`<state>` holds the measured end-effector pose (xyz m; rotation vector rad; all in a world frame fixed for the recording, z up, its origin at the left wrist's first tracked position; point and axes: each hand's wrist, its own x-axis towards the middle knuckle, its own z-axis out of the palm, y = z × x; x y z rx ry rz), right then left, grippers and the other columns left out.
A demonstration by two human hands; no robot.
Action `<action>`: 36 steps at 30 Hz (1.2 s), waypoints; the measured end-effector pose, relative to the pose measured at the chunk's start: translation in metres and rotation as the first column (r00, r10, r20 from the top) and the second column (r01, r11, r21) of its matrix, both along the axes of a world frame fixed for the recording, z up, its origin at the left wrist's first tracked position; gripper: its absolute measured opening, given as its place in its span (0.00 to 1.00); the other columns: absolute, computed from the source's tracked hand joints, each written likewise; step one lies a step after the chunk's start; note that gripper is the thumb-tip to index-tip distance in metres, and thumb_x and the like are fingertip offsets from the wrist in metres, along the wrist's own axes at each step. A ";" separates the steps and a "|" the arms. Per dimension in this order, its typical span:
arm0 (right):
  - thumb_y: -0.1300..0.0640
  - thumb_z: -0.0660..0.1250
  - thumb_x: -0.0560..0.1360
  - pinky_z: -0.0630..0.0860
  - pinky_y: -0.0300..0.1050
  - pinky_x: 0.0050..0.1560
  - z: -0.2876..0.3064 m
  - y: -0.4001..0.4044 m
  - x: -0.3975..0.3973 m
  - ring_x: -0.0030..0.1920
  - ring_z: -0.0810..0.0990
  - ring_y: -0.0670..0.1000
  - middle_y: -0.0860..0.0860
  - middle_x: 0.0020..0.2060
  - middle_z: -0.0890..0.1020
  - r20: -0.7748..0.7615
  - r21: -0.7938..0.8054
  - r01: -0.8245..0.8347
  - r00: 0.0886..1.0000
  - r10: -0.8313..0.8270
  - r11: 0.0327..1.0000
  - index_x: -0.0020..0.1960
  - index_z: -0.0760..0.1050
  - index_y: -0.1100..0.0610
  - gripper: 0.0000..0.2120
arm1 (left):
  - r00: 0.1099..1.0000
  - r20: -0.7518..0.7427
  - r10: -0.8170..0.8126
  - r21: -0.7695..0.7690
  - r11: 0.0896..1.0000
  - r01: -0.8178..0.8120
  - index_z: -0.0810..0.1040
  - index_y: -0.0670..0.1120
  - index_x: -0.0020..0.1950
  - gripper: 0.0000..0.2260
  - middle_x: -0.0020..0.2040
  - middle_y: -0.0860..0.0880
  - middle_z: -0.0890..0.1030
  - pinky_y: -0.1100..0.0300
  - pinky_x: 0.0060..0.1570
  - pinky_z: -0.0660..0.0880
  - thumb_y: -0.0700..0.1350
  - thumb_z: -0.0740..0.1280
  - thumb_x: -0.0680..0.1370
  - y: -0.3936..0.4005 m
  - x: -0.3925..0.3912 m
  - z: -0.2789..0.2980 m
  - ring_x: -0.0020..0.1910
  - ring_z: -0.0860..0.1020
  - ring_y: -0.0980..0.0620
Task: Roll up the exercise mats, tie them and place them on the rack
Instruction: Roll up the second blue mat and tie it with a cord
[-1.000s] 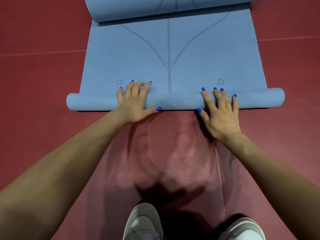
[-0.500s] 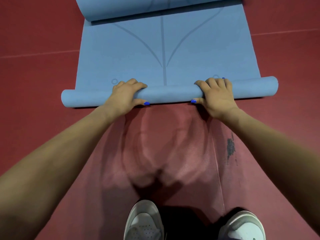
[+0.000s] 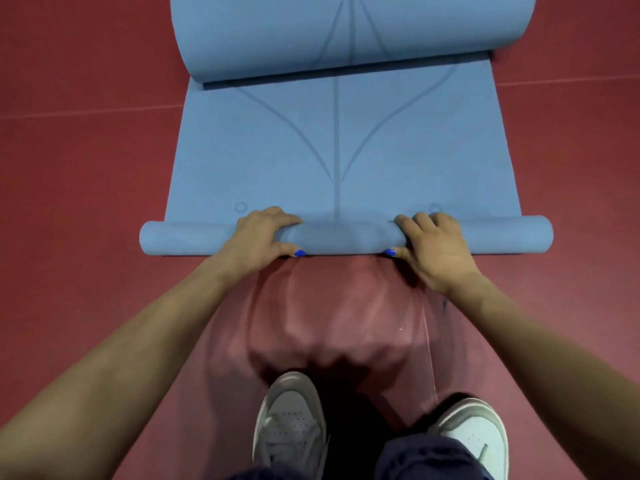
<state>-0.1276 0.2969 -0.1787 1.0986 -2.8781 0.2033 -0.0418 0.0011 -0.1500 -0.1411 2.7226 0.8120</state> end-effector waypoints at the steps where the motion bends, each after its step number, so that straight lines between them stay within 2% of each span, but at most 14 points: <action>1: 0.34 0.50 0.74 0.74 0.51 0.43 0.001 0.004 0.011 0.35 0.74 0.59 0.55 0.38 0.77 0.012 0.009 0.007 1.000 -0.007 1.000 0.57 0.78 0.59 0.32 | 1.000 0.024 -0.016 0.007 1.000 0.015 0.79 0.51 0.63 0.34 0.53 0.48 0.79 0.48 0.57 0.71 0.68 0.65 0.62 0.003 0.009 0.002 0.54 0.76 0.48; 4: 0.36 0.53 0.73 0.74 0.51 0.41 0.005 0.015 0.045 0.33 0.75 0.59 0.55 0.37 0.78 0.069 0.046 0.022 0.997 -0.025 0.999 0.56 0.79 0.57 0.30 | 0.993 0.100 -0.061 0.032 0.998 0.059 0.77 0.52 0.65 0.38 0.54 0.48 0.78 0.49 0.58 0.71 0.70 0.60 0.60 0.011 0.038 0.008 0.55 0.76 0.48; 6: 0.33 0.47 0.75 0.74 0.50 0.40 0.009 0.022 0.067 0.33 0.75 0.59 0.54 0.38 0.78 0.124 0.086 0.011 0.992 -0.022 0.996 0.56 0.79 0.56 0.34 | 0.989 0.133 -0.064 0.041 0.997 0.059 0.77 0.53 0.65 0.38 0.54 0.49 0.78 0.50 0.59 0.71 0.69 0.60 0.60 0.018 0.060 0.012 0.56 0.76 0.49; 8: 0.32 0.42 0.76 0.75 0.51 0.40 0.014 0.030 0.085 0.34 0.76 0.59 0.53 0.39 0.79 0.177 0.095 0.004 0.984 -0.020 0.995 0.57 0.79 0.55 0.36 | 0.988 0.143 -0.054 0.062 0.997 0.045 0.77 0.53 0.65 0.37 0.54 0.51 0.78 0.53 0.59 0.70 0.67 0.64 0.60 0.027 0.080 0.015 0.57 0.76 0.49; 13: 0.32 0.44 0.76 0.70 0.50 0.48 0.014 0.050 0.124 0.41 0.77 0.56 0.50 0.45 0.80 0.215 0.076 0.023 0.976 -0.039 0.997 0.61 0.77 0.52 0.33 | 0.994 0.110 -0.020 0.107 0.994 0.008 0.79 0.56 0.63 0.29 0.50 0.54 0.78 0.54 0.57 0.71 0.60 0.71 0.62 0.048 0.118 0.013 0.55 0.77 0.51; 16: 0.32 0.45 0.76 0.64 0.47 0.50 0.007 0.053 0.128 0.44 0.76 0.55 0.50 0.47 0.79 0.225 0.050 0.043 0.973 -0.053 0.998 0.62 0.76 0.52 0.32 | 1.000 0.001 0.026 0.073 0.997 -0.026 0.80 0.57 0.60 0.29 0.50 0.54 0.81 0.50 0.54 0.72 0.67 0.68 0.62 0.050 0.130 -0.007 0.52 0.79 0.49; 18: 0.32 0.46 0.75 0.63 0.47 0.50 0.004 0.052 0.126 0.46 0.73 0.54 0.51 0.46 0.78 0.201 0.038 0.045 0.978 -0.052 0.998 0.62 0.74 0.52 0.32 | 0.995 -0.099 0.014 0.078 0.997 -0.007 0.78 0.58 0.61 0.30 0.51 0.55 0.82 0.55 0.54 0.70 0.73 0.62 0.65 0.046 0.133 -0.022 0.52 0.77 0.53; 21: 0.30 0.46 0.74 0.63 0.46 0.51 0.004 0.052 0.121 0.47 0.70 0.52 0.52 0.46 0.77 0.228 0.010 0.032 0.973 -0.034 0.999 0.63 0.70 0.51 0.32 | 0.974 -0.220 -0.050 0.016 0.998 0.055 0.80 0.52 0.60 0.27 0.53 0.55 0.82 0.59 0.56 0.66 0.69 0.60 0.72 0.040 0.135 -0.026 0.52 0.73 0.55; 23: 0.26 0.47 0.71 0.62 0.46 0.53 0.006 0.050 0.120 0.50 0.73 0.52 0.50 0.49 0.77 0.272 0.007 0.063 0.960 -0.063 0.998 0.63 0.70 0.50 0.36 | 0.948 -0.266 -0.174 -0.150 0.979 0.137 0.78 0.46 0.64 0.26 0.55 0.52 0.81 0.58 0.60 0.65 0.63 0.60 0.75 0.046 0.141 -0.024 0.54 0.72 0.52; 25: 0.22 0.49 0.67 0.61 0.47 0.60 0.011 0.045 0.121 0.59 0.73 0.52 0.51 0.58 0.77 0.315 0.033 0.111 0.942 -0.116 0.993 0.67 0.69 0.51 0.42 | 0.936 -0.246 -0.253 -0.294 0.939 0.177 0.75 0.44 0.66 0.25 0.57 0.49 0.80 0.55 0.61 0.65 0.59 0.56 0.78 0.054 0.145 -0.021 0.56 0.72 0.49; 28: 0.20 0.47 0.67 0.54 0.54 0.68 0.016 0.039 0.125 0.71 0.61 0.52 0.53 0.71 0.69 0.341 0.094 0.145 0.925 -0.169 0.985 0.73 0.62 0.52 0.47 | 0.942 -0.259 -0.213 -0.314 0.941 0.127 0.73 0.46 0.66 0.24 0.63 0.48 0.78 0.50 0.65 0.64 0.57 0.47 0.83 0.059 0.141 -0.020 0.60 0.73 0.47; 31: 0.22 0.44 0.69 0.45 0.53 0.72 0.019 0.033 0.114 0.74 0.53 0.50 0.52 0.74 0.62 0.338 0.128 0.170 0.919 -0.204 0.977 0.75 0.58 0.51 0.46 | 0.940 -0.253 -0.227 -0.361 0.924 0.126 0.76 0.46 0.66 0.24 0.64 0.47 0.77 0.45 0.67 0.63 0.55 0.45 0.84 0.057 0.128 -0.021 0.65 0.71 0.45; 34: 0.26 0.37 0.73 0.40 0.52 0.73 0.017 0.023 0.100 0.76 0.51 0.49 0.53 0.75 0.61 0.323 0.155 0.203 0.915 -0.243 0.967 0.76 0.56 0.50 0.41 | 0.977 -0.087 -0.197 -0.393 0.908 0.148 0.78 0.46 0.64 0.28 0.64 0.47 0.78 0.44 0.67 0.60 0.56 0.42 0.84 0.052 0.108 -0.020 0.66 0.73 0.44; 36: 0.27 0.34 0.73 0.40 0.55 0.74 0.014 0.018 0.089 0.76 0.51 0.50 0.53 0.76 0.59 0.298 0.167 0.213 0.920 -0.255 0.963 0.77 0.55 0.50 0.41 | 0.985 0.008 -0.174 -0.387 0.907 0.163 0.73 0.45 0.69 0.31 0.68 0.48 0.75 0.45 0.70 0.55 0.59 0.39 0.82 0.050 0.092 -0.017 0.71 0.69 0.46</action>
